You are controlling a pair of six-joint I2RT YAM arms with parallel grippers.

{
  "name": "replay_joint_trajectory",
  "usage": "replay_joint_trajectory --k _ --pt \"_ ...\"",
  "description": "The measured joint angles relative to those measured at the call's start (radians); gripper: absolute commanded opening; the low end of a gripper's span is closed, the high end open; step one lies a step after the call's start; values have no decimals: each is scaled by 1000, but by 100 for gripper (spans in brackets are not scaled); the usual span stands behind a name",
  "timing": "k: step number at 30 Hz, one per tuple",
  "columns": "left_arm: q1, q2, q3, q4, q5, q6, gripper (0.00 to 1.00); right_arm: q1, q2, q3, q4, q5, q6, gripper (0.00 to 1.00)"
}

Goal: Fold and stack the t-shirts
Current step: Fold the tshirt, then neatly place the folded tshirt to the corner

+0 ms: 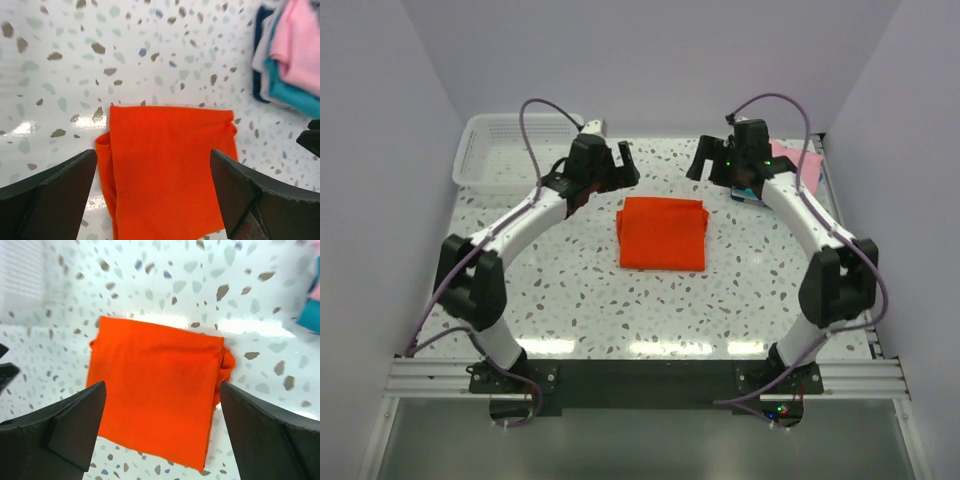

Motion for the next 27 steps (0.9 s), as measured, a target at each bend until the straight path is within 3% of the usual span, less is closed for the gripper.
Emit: replay_joint_trajectory --k 4,8,13,18,27 --pt "-1 -279 -133 8 -49 0 100 0 -298 -162 54 66 5 99" --pt "-1 -541 -330 2 -118 -11 100 -5 -433 -297 94 105 14 99" --pt "-1 -802 -579 -107 -205 -68 100 -11 -387 -414 86 107 18 99" --pt "-1 -957 -697 -225 -260 -137 100 -13 -314 -474 91 78 20 99" --pt "-1 -1011 -765 -336 -285 -220 100 -5 -143 -473 159 27 28 91"
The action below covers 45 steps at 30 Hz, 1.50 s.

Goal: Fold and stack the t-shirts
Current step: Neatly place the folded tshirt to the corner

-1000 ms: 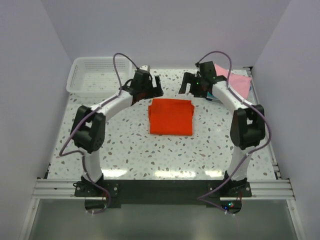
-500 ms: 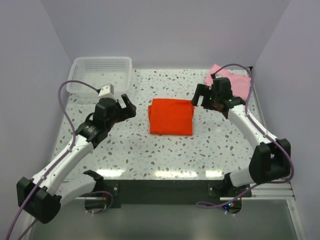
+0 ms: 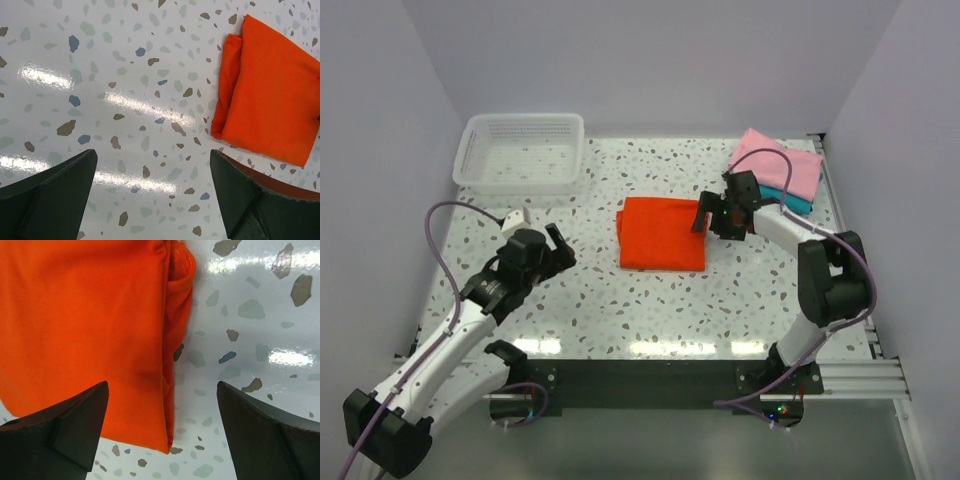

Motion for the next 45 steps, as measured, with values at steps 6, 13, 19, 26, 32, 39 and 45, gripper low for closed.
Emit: replay_joint_trajectory --k 6,13,19,26,32,39,45 --pt "0 13 -1 -5 0 -4 100 30 103 0 3 2 11 80" --pt "0 19 -5 -5 0 -4 100 70 138 26 22 3 23 57" --pt "0 18 -6 -5 -1 -4 100 98 177 60 29 8 25 38" --pt "0 18 -6 -13 -16 -11 100 126 224 120 28 15 -6 6" --pt "0 16 -6 -33 -32 -23 100 173 275 218 0 89 -99 0" --pt "0 12 -6 -52 -54 -31 100 198 323 380 -85 245 -211 0" --pt "0 17 -6 -56 -74 -33 100 196 336 485 -128 423 -299 0"
